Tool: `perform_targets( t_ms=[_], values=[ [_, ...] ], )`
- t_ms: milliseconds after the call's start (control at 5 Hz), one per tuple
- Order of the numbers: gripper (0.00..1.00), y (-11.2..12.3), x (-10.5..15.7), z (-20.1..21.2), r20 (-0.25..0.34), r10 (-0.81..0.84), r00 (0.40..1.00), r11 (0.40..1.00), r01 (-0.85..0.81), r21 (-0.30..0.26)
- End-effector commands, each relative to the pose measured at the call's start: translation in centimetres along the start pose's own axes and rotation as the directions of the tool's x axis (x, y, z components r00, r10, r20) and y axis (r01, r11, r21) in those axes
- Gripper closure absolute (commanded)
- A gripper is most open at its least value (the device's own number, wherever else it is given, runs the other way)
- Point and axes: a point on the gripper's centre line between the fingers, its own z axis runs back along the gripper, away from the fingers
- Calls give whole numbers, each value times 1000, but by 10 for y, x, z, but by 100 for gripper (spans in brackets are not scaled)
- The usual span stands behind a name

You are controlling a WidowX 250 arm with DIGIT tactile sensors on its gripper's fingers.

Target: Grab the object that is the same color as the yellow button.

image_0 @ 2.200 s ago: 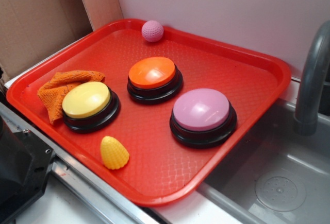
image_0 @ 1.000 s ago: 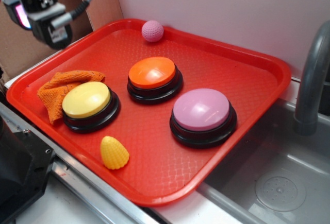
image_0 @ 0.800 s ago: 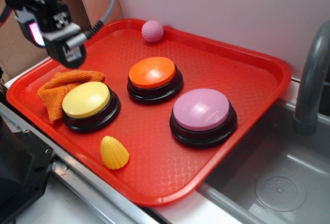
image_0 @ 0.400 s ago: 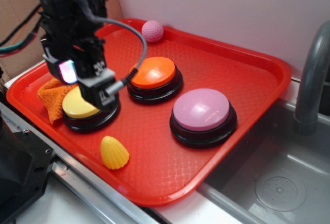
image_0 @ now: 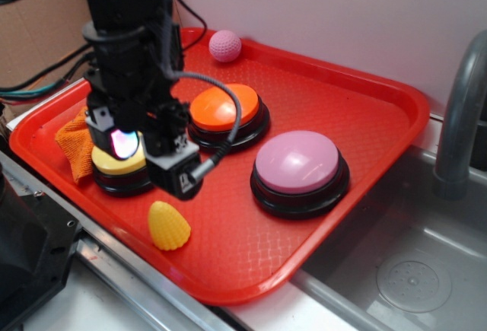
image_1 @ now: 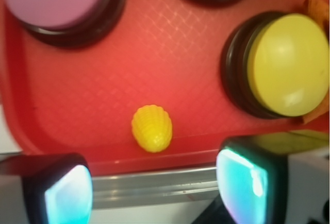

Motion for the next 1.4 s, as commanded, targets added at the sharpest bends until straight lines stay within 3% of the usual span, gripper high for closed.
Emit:
perform_targets(
  t_ms=[0, 200, 600, 800, 1000, 1200],
  values=[
    [0, -5, 1, -19, -18, 42, 999, 999, -42, 4],
    [0, -6, 0, -33, -42, 51, 998, 999, -50, 17],
    [0, -5, 1, -49, -15, 119, 993, 992, -119, 36],
    [80, -5, 1, -51, -15, 134, 991, 990, -133, 47],
    [100, -3, 2, -56, -27, 152, 988, 987, -150, 56],
    [100, -3, 3, -52, -22, 154, 988, 987, -153, 42]
  ],
)
